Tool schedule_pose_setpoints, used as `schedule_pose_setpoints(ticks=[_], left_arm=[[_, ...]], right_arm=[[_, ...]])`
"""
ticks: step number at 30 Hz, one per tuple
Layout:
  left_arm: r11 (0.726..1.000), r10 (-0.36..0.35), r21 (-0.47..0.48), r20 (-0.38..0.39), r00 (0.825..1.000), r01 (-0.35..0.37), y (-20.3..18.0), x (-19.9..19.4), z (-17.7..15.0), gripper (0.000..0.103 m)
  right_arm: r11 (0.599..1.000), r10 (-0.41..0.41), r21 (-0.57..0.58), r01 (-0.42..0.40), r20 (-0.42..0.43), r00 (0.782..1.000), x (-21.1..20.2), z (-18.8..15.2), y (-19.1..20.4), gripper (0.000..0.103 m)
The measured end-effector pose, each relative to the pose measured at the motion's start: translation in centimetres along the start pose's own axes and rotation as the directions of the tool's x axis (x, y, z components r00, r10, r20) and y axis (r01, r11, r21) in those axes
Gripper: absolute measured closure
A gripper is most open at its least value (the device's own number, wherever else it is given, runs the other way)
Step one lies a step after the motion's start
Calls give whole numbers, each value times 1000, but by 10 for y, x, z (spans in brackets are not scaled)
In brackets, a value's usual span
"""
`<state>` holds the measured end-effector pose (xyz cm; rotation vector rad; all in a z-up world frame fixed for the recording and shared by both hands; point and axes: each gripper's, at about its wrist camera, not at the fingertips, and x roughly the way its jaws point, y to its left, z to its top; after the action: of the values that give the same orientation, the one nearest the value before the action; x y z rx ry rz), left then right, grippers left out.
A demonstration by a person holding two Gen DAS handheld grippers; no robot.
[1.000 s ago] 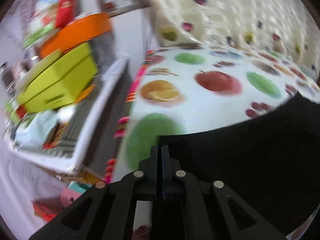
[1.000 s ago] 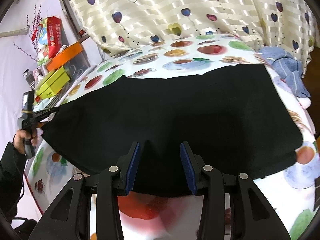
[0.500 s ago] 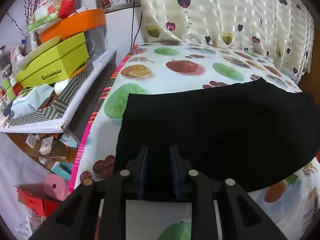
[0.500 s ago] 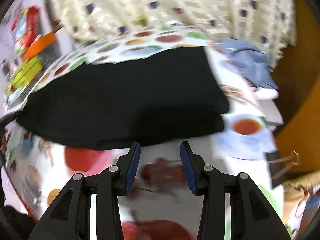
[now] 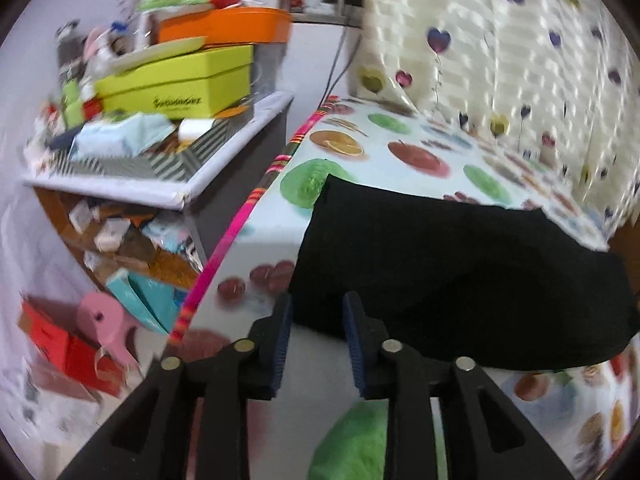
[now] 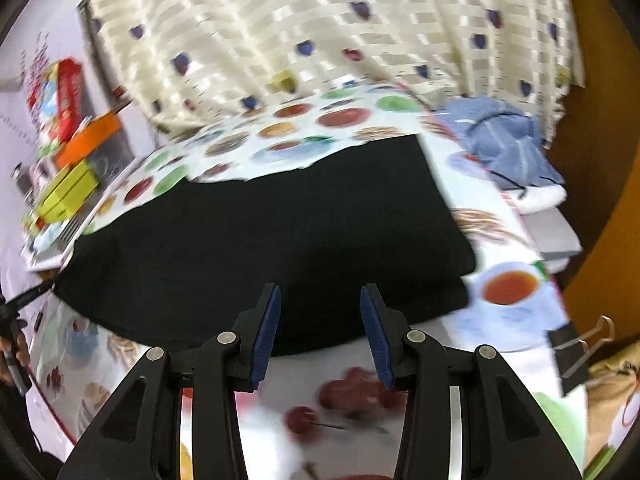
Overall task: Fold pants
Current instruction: 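Lower the pants onto the table and open both grippers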
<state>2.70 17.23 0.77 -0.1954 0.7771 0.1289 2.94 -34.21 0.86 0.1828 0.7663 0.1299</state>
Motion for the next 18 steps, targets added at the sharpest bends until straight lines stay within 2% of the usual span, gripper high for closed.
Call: schedule_pose_setpoints(ticks=[2,4,7,12,18], left_arm=[[998,-39,-51,3,999,39,2,-5,-8,62],[994,-90,-70,-4,996,89,-5,-7,-15,61],[992,-115,-60,-12,993,114,-21,-5,-22,61],[984,-177,-12,-11,984,177,-52,-2,-22,61],[976,-204,75,-4,979,204,-91,8,-7,61]], right_arm=[[999,25,-32,-25,-11,1000,5,-3,12,60],[994,58,-91,-61,-27,998,11,-7,34,60],[979,81,-181,-89,-48,996,17,-15,63,60],[948,81,-304,-95,-59,995,23,-27,93,60],[939,101,-323,-119,-73,992,27,-26,100,60]])
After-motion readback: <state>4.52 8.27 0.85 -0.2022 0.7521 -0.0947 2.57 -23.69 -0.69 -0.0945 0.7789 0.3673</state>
